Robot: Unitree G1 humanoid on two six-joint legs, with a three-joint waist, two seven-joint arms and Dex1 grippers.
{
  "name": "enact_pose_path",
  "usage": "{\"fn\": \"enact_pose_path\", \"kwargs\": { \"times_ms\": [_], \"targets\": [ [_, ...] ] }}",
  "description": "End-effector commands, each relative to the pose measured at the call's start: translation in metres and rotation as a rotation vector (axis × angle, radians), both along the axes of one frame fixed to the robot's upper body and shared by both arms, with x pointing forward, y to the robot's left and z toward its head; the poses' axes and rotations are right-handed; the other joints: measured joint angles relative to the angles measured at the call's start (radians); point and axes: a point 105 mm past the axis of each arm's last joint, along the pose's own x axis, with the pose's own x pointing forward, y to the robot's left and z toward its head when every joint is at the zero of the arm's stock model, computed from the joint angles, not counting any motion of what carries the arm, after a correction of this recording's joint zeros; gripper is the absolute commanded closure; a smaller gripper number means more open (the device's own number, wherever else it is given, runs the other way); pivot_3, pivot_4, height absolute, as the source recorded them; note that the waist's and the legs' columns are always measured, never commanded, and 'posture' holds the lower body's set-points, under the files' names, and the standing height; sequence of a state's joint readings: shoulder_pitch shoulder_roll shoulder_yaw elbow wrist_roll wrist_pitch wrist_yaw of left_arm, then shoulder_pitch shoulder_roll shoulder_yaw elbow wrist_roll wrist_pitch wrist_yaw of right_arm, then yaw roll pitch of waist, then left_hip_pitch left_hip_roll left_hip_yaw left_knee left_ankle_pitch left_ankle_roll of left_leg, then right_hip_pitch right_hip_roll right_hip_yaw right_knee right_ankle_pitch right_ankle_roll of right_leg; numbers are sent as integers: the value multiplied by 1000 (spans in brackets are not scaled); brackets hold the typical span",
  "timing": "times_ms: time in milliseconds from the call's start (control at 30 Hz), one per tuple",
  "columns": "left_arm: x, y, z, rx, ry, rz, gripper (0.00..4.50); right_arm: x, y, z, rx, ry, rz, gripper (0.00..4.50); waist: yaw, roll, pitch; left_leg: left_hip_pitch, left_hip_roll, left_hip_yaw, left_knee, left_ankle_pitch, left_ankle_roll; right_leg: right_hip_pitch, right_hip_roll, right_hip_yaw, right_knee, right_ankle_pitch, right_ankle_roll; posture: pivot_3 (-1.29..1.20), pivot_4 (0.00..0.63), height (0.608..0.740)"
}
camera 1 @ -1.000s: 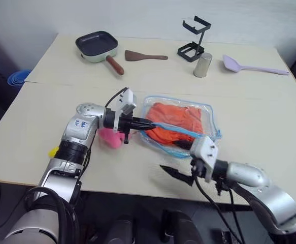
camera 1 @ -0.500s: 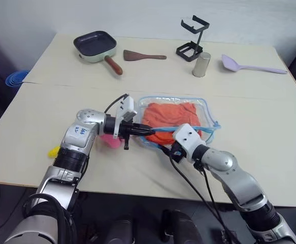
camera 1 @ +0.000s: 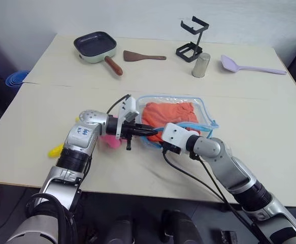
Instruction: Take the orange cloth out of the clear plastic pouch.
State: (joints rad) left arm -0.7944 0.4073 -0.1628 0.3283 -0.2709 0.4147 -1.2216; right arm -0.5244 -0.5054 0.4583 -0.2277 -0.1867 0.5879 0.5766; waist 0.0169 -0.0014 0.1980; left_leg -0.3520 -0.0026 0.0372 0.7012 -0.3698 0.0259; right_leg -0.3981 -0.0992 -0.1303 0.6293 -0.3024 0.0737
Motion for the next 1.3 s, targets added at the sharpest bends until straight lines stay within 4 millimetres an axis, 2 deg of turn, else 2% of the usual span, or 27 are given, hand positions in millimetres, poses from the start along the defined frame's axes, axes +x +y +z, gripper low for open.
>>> {"fn": "enact_pose_path", "kwargs": {
  "times_ms": [33, 200, 233, 300, 400, 467, 533, 633, 700, 767, 833, 900, 1000, 1067, 1167, 1300],
  "targets": [
    [2, -3, 17, -55, -35, -2, 4500, 8, -24, -14, -49, 64, -90, 2627, 0, 0, 0, 0, 0, 0, 0, 0, 0, 0, 0, 0, 0, 0, 0, 0, 150, 740],
    [4, -1, 13, -61, -9, 34, 4500, 7, -32, -1, 34, 81, -89, 4304, 6, 0, 0, -1, -1, -1, 0, 0, 1, 0, -1, 0, -1, 1, 1, 0, 150, 740],
    [6, 0, 12, -62, 3, 49, 4500, 6, -33, 5, 103, 106, -92, 4469, 6, 0, 0, -1, -1, -1, 0, 0, 1, 0, -1, 0, -1, 1, 1, 0, 150, 740],
    [8, 2, 9, -64, 38, 86, 4500, 2, -29, 23, 262, 99, -41, 4469, 6, 0, 0, -1, -1, -1, 0, 0, 1, 0, -1, 0, -2, 1, 1, 0, 150, 740],
    [14, 4, 7, -73, 60, 154, 4500, -16, -31, 38, 339, 110, 111, 4469, 5, 0, 0, -1, -1, -1, -1, 0, 1, 0, -1, 0, -2, 1, 1, 0, 150, 740],
    [21, 6, 9, -100, 88, 217, 4500, -38, -31, 54, 397, 128, 289, 4469, 5, 0, 0, -1, -1, -1, -1, 0, 1, 0, 0, 0, -2, 1, 1, 0, 150, 740],
    [25, 8, 9, -120, 114, 260, 4500, -53, -34, 65, 451, 150, 383, 4469, 6, 0, 0, -1, -1, -1, -1, 0, 1, 0, 0, 0, -2, 1, 2, 0, 150, 740],
    [34, 13, 10, -154, 112, 349, 4500, -65, -42, 74, 484, 181, 420, 4469, 6, 0, 0, -1, -1, -1, -1, 0, 1, 0, -1, 0, -2, 1, 2, 0, 150, 740],
    [36, 21, 12, -188, 127, 385, 4500, -90, -49, 73, 480, 297, 474, 4469, 9, 0, 0, -1, -1, -1, -1, 0, 1, 0, -1, 0, -2, 1, 2, 0, 150, 740],
    [34, 26, 12, -192, 131, 390, 4500, -108, -57, 77, 493, 370, 492, 4469, 9, 0, 0, -2, -1, -2, -2, 0, 1, 0, -1, -1, -2, 1, 2, 0, 150, 740],
    [31, 30, 12, -181, 127, 384, 4500, -117, -65, 83, 510, 404, 473, 4469, 7, 0, 0, -1, -1, -2, -2, 0, 1, 0, -1, -1, -3, 1, 2, 0, 150, 740],
    [29, 37, 11, -156, 113, 388, 4500, -117, -85, 97, 530, 400, 412, 4469, 6, 0, 0, -1, -1, -1, -2, 0, 1, 0, -2, -1, -2, 1, 2, 0, 150, 740],
    [28, 46, 12, -130, 93, 386, 4500, -110, -123, 135, 602, 341, 293, 4469, 7, 0, 0, 0, -1, 0, -1, 0, 1, 1, -3, -1, -2, 2, 1, 0, 150, 740],
    [26, 48, 14, -121, 78, 364, 4500, -107, -141, 157, 638, 291, 250, 4469, 8, 0, 0, 0, -1, 0, -1, 0, 1, 1, -3, -1, -2, 2, 1, 0, 150, 740],
    [22, 49, 17, -108, 49, 326, 4500, -88, -177, 191, 662, 119, 137, 4469, 8, 0, 0, 0, -1, 0, -2, 0, 1, 1, -3, -1, -3, 2, 1, 0, 150, 740],
    [19, 49, 16, -81, 26, 298, 4500, -62, -220, 199, 416, -54, -20, 4469, 8, 0, 1, 0, -2, 1, -2, 0, 1, 1, -3, -1, -3, 2, 1, 0, 150, 740]
  ]
}}
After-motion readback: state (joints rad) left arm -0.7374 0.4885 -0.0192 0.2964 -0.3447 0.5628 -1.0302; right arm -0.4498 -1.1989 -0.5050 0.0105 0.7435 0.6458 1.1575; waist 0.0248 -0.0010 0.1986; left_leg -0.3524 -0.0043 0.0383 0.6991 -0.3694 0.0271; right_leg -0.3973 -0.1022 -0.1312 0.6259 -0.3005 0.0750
